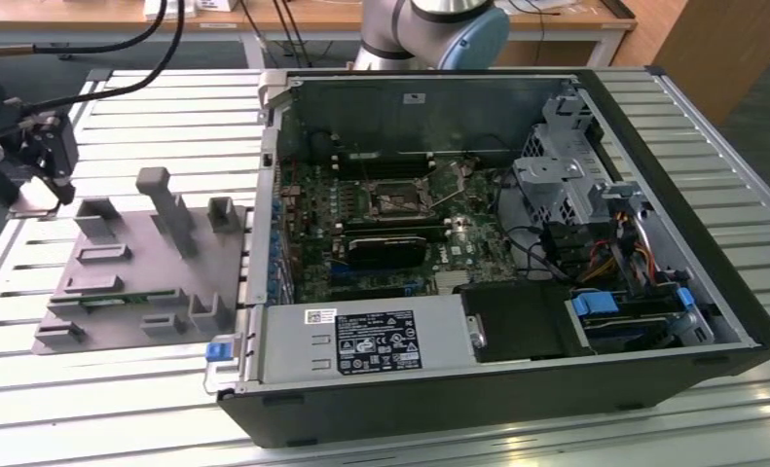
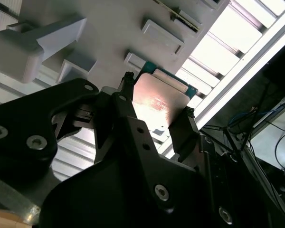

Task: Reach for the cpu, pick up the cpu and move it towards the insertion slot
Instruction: 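Pick up the cpu and move it towards the insertion slot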

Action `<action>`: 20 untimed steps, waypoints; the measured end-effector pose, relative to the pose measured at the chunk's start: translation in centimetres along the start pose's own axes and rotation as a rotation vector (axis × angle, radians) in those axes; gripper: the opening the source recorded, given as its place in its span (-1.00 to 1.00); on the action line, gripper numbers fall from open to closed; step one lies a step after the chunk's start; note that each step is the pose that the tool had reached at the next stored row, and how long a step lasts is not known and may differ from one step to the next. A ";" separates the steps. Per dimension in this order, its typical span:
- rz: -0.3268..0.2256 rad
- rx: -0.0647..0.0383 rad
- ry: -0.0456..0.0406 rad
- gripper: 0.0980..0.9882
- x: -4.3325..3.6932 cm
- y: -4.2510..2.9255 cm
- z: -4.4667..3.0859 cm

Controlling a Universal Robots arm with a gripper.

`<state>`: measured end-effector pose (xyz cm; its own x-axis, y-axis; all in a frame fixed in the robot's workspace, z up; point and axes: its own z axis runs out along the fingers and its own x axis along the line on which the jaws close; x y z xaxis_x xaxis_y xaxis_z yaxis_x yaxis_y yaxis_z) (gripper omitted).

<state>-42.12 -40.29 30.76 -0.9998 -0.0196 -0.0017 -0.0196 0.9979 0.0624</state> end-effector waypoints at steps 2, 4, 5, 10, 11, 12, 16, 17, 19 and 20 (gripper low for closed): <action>0.000 0.000 0.0001 0.00 0.00 0.11 -0.48; 0.000 0.000 0.0000 0.00 0.00 0.24 -0.96; 0.000 0.000 0.0001 0.00 0.00 0.30 -1.20; 0.001 0.000 0.0000 0.00 -0.01 0.70 -2.60; 0.001 0.000 0.0000 0.00 -0.01 0.77 -2.92; 0.001 0.000 0.0000 0.00 -0.02 0.84 -3.23; 0.001 0.000 0.0001 0.00 -0.02 1.15 -4.50; 0.001 0.000 0.0000 0.00 -0.02 1.27 -4.83; 0.001 0.000 0.0000 0.00 -0.03 1.45 -5.40; 0.001 0.000 0.0000 0.00 -0.03 1.54 -5.68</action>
<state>-42.12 -39.10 36.53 -0.9998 -0.0181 -0.0016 -0.0181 0.9979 0.0623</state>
